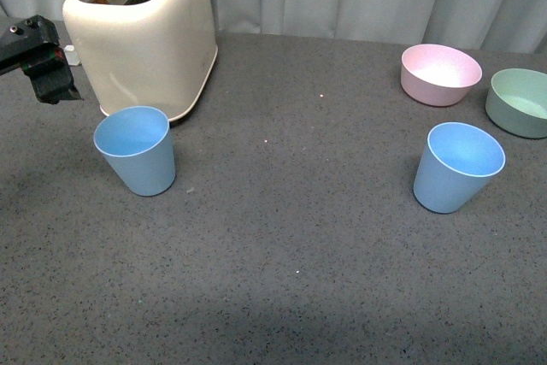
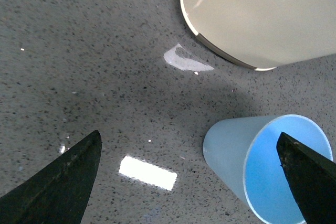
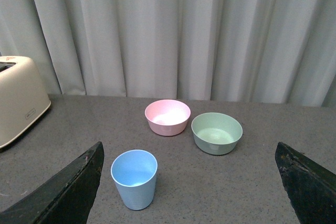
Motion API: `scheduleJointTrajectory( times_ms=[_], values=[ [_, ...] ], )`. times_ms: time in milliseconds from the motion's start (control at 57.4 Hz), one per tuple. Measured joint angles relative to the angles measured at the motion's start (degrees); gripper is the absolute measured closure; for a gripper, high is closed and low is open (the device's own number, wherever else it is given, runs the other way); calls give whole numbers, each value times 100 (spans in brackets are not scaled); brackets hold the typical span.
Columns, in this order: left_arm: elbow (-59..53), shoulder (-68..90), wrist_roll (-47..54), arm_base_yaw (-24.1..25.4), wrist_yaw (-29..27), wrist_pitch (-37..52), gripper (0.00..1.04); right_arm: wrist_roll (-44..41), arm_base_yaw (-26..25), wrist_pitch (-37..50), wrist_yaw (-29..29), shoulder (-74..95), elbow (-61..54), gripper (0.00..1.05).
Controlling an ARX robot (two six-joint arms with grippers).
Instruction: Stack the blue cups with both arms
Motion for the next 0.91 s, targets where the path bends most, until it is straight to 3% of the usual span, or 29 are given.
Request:
scheduleJointTrajectory(
  times_ms=[453,907],
  values=[
    [538,621,31,-356,125,-723,8,0,0,0,2,0,0,10],
    [817,763,125,-452,57,-1163,78,0,0,0,2,0,0,10]
  ],
)
